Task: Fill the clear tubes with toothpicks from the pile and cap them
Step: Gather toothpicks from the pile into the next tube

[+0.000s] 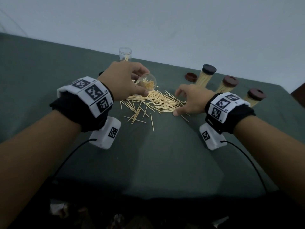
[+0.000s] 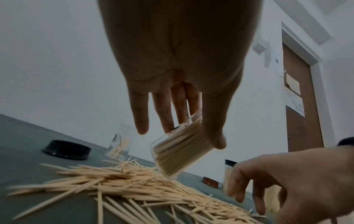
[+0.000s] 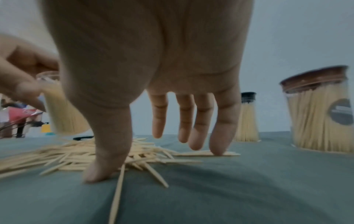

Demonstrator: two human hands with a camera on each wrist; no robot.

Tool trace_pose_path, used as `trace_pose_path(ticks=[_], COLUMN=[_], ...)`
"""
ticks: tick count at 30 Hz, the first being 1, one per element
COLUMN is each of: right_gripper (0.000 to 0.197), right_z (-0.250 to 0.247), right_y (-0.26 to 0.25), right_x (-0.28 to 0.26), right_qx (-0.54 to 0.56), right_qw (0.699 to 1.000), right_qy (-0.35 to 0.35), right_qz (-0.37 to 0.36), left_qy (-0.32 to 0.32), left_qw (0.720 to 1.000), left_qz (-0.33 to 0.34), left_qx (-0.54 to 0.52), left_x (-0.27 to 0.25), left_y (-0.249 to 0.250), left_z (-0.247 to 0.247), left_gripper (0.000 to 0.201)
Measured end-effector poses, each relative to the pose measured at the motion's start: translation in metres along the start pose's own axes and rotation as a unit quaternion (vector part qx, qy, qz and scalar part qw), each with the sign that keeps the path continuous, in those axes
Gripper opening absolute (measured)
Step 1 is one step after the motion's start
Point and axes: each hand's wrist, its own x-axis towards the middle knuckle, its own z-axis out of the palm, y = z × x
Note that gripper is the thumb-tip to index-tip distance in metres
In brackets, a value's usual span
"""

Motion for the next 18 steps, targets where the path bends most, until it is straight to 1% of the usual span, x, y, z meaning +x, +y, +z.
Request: trace_pose_path(ticks=[1, 2, 4, 6, 9, 14, 18], right_gripper=[0.075, 0.078, 0.072, 0.064, 0.059, 0.061, 0.054], right_z=[-0.001, 0.000, 0.002, 0.004, 0.006, 0.008, 0.008], right_y=[0.002, 0.002, 0.002, -0.003, -0.013, -0.020, -0.022], right_x=[0.000, 0.001, 0.004, 0.009, 0.017, 0.029, 0.032], right_qx=[0.004, 0.010, 0.027, 0.044, 0.064, 0.019, 0.015], right_qw=[1.000, 1.000, 0.999, 0.998, 0.995, 0.996, 0.995], right_qy=[-0.014, -0.023, -0.017, 0.003, 0.025, 0.026, 0.029], right_qz=[0.000, -0.009, -0.033, -0.049, -0.065, -0.088, -0.094], left_qy=[0.001, 0.000, 0.000, 0.001, 0.002, 0.005, 0.008], left_qw=[1.000, 1.000, 1.000, 1.000, 1.000, 1.000, 1.000], left_qz=[0.000, 0.000, 0.000, -0.001, -0.001, 0.004, 0.006], left_qx=[-0.001, -0.002, -0.004, -0.006, -0.009, -0.011, -0.009], left_x=[0.001, 0.001, 0.002, 0.003, 0.003, 0.002, 0.004], left_y=[0.000, 0.000, 0.000, 0.000, -0.001, -0.002, -0.003], left_z=[0.000, 0.000, 0.000, 0.000, -0.001, -0.004, -0.006], left_gripper=[0.060, 0.060, 0.060, 0.060, 0.058, 0.056, 0.057])
